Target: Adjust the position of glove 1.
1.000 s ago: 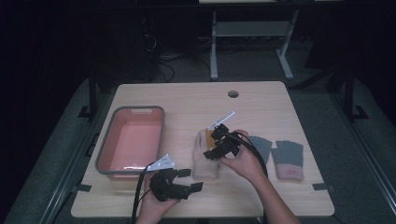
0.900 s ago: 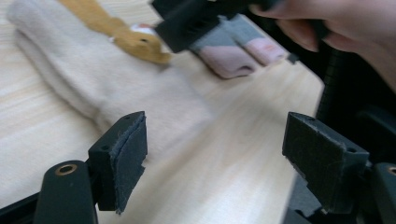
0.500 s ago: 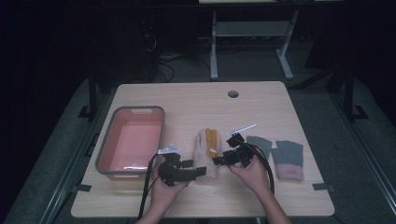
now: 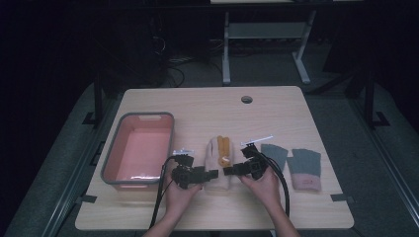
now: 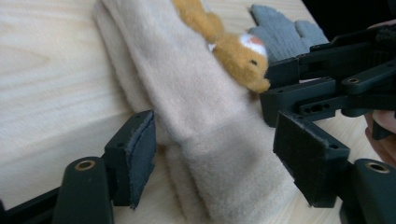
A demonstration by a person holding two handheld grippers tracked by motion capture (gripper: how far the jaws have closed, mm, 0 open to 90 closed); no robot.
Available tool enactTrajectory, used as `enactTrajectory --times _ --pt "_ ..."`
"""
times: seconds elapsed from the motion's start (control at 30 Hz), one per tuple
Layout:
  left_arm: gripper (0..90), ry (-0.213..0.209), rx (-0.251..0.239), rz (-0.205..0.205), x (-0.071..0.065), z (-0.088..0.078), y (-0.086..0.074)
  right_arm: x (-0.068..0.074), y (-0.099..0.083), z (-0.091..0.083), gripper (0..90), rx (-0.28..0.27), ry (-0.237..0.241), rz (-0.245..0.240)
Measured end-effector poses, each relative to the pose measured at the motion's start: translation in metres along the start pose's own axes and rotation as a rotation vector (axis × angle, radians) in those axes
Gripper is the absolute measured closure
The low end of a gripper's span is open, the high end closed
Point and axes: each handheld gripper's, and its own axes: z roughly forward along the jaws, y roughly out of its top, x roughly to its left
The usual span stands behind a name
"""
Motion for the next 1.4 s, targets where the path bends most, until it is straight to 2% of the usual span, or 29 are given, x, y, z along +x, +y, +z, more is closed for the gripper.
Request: enactTrajectory --times 0.07,0.1,0.2,0.3,0.33,0.4,0.47,0.5,0.53,0.57,0.6,0.67,0.77,0.83,1.03,1.1,1.13,1.2,1.23,1.33,1.37,1.4 --pt "31.1 0.028 0.003 0.024 -0.006 0.003 0.0 -0.003 -0.002 0.002 46.3 -0.009 0.011 0.018" --pt "31.0 0.058 0.012 0.039 -0.009 0.005 0.0 -0.004 -0.003 0.003 46.3 -0.014 0.016 0.03" --pt "31.6 0.1 0.017 0.045 -0.008 0.006 -0.001 -0.007 -0.005 0.004 46.9 -0.025 0.029 0.055" --pt "31.9 0.126 0.006 0.046 -0.007 0.007 -0.003 -0.007 -0.006 0.005 46.9 -0.028 0.032 0.072" --pt "31.9 0.13 -0.002 0.031 -0.007 0.009 -0.004 -0.007 -0.006 0.005 46.9 -0.028 0.032 0.072" --pt "33.1 0.131 0.001 0.029 -0.007 0.01 -0.005 -0.006 -0.005 0.008 46.9 -0.032 0.015 0.067" --pt "36.8 0.115 0.004 0.017 -0.007 0.011 -0.005 -0.005 -0.005 0.01 48.9 -0.04 0.002 0.068" --pt "41.4 0.094 0.012 0.02 -0.006 0.012 -0.005 -0.005 -0.006 0.011 50.9 -0.046 0.002 0.073" --pt "43.9 0.094 0.012 0.02 -0.006 0.012 -0.005 -0.005 -0.006 0.011 50.9 -0.046 0.002 0.073" --pt "43.9 0.066 0.026 -0.001 -0.005 0.013 -0.004 -0.005 -0.006 0.011 52.2 -0.047 0.002 0.075" --pt "48.2 0.049 0.032 -0.012 -0.004 0.013 -0.004 -0.004 -0.006 0.012 55.0 -0.042 0.005 0.076" --pt "50.7 0.042 0.034 -0.023 -0.003 0.014 -0.003 -0.001 -0.006 0.014 56.8 -0.023 0.011 0.073" --pt "56.6 0.008 0.047 -0.054 0.001 0.015 -0.002 0.002 -0.004 0.016 62.0 -0.021 -0.005 0.086" --pt "58.9 0.003 0.051 -0.05 0.001 0.015 -0.002 0.004 -0.003 0.019 64.3 -0.023 -0.011 0.084" --pt "63.2 -0.018 0.056 -0.048 0.005 0.017 0.0 0.01 -0.001 0.023 70.7 -0.027 -0.038 0.066" --pt "64.2 -0.031 0.057 -0.074 0.006 0.017 0.0 0.011 0.0 0.025 73.8 -0.022 -0.046 0.06" --pt "64.2 -0.034 0.06 -0.071 0.008 0.017 0.001 0.011 0.0 0.025 73.8 -0.022 -0.046 0.06" --pt "64.3 -0.042 0.062 -0.089 0.008 0.017 0.001 0.01 0.0 0.026 74.6 -0.033 -0.04 0.043" --pt "64.5 -0.045 0.062 -0.093 0.009 0.018 0.001 0.008 0.0 0.026 75.4 -0.034 -0.023 0.066" --pt "65.3 -0.055 0.066 -0.1 0.01 0.018 0.002 0.006 0.001 0.026 76.2 -0.026 -0.012 0.073" --pt "65.3 -0.088 0.075 -0.122 0.013 0.018 0.002 0.004 0.001 0.026 76.9 -0.02 0.002 0.084" --pt "65.5 -0.088 0.075 -0.122 0.013 0.018 0.002 0.004 0.001 0.026 76.9 -0.02 0.002 0.084"
